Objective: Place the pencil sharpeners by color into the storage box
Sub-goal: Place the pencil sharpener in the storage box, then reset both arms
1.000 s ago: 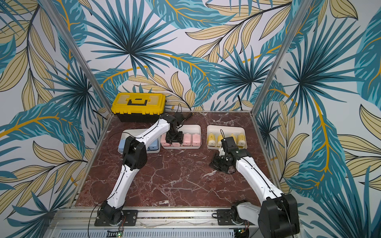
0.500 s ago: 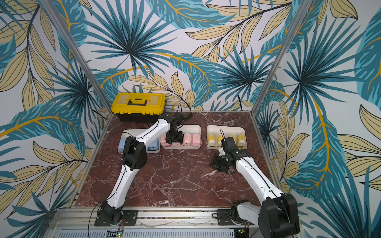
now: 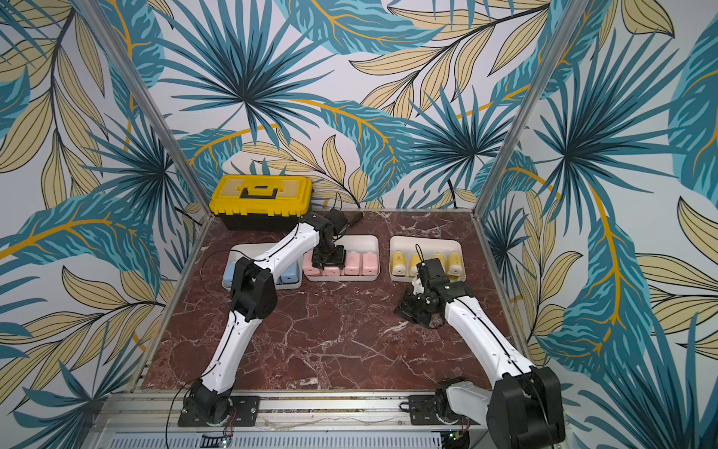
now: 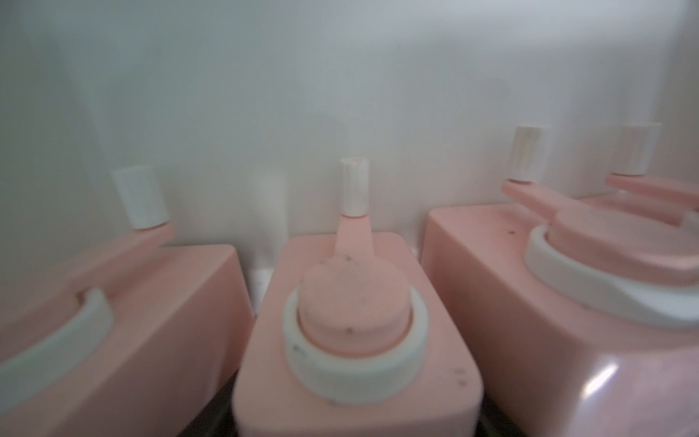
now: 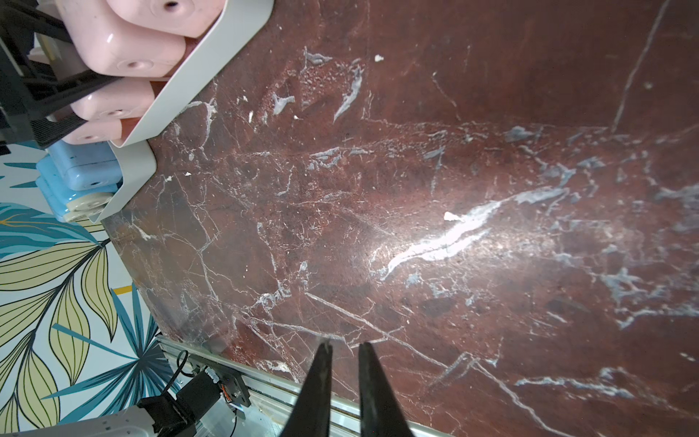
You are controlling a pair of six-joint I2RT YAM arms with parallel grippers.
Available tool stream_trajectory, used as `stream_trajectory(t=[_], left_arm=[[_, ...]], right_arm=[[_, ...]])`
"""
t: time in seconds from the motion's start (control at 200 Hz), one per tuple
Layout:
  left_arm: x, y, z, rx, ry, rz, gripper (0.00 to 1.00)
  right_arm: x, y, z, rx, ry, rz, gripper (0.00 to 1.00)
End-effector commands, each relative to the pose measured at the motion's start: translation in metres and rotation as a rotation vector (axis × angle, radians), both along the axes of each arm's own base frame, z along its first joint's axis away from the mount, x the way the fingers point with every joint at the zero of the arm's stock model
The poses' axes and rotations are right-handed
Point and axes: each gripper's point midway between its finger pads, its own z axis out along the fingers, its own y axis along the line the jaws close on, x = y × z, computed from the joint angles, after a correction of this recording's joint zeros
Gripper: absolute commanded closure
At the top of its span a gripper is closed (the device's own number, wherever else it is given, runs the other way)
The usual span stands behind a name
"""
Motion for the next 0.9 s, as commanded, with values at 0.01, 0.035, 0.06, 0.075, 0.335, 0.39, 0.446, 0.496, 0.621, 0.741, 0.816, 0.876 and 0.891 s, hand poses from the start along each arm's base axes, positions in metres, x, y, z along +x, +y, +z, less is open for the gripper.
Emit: stream_trajectory(t=[0.01,0.035,0.06,0.075,0.335,0.39,0.446,0.496,0.621,0.741,0.816,0.876,0.891], left_arm=[[0.006,0.003,0.053,-0.036,-0.101,0.016,0.31],[0.006,0.003,0.056,-0.039,-0.107,0.017,0.31],[0.006,0.003,0.059,-0.040,-0.114,0.019,0.31],[0.006,0.003,0.061,-0.043,-0.116,0.019,0.31],[0.004,0.000,0.092,-0.074,-0.172,0.018,0.31],[0.003,-0.001,0.100,-0.084,-0.189,0.014,0.31],[0.003,-0.002,0.110,-0.094,-0.208,0.011,0.30],[0.003,-0.001,0.118,-0.100,-0.226,0.009,0.30],[0.002,0.003,0.140,-0.109,-0.275,0.005,0.28],[-0.001,0.007,0.158,-0.115,-0.313,-0.005,0.23],[0.000,0.014,0.165,-0.101,-0.334,0.001,0.18],[0.000,0.022,0.168,-0.089,-0.343,0.009,0.13],[0.000,0.024,0.168,-0.085,-0.344,0.013,0.11]], right_arm=[[-0.007,0.000,-0.001,0.004,0.009,-0.004,0.82],[-0.007,0.000,0.000,0.004,0.007,-0.005,0.82],[-0.007,0.000,0.000,0.004,0.005,-0.005,0.82],[-0.007,0.000,0.000,0.005,0.004,-0.005,0.82],[-0.007,0.000,0.006,0.008,-0.016,-0.007,0.82],[-0.006,0.000,0.009,0.007,-0.022,-0.008,0.82],[-0.005,0.000,0.011,0.006,-0.024,-0.007,0.82],[-0.003,0.000,0.013,0.005,-0.032,-0.005,0.82],[0.002,0.000,0.019,0.000,-0.052,-0.001,0.81],[0.009,-0.001,0.025,-0.016,-0.067,0.006,0.78],[0.013,-0.002,0.028,-0.032,-0.073,0.014,0.73],[0.018,-0.002,0.033,-0.035,-0.090,0.021,0.69],[0.019,-0.002,0.034,-0.036,-0.094,0.023,0.68]])
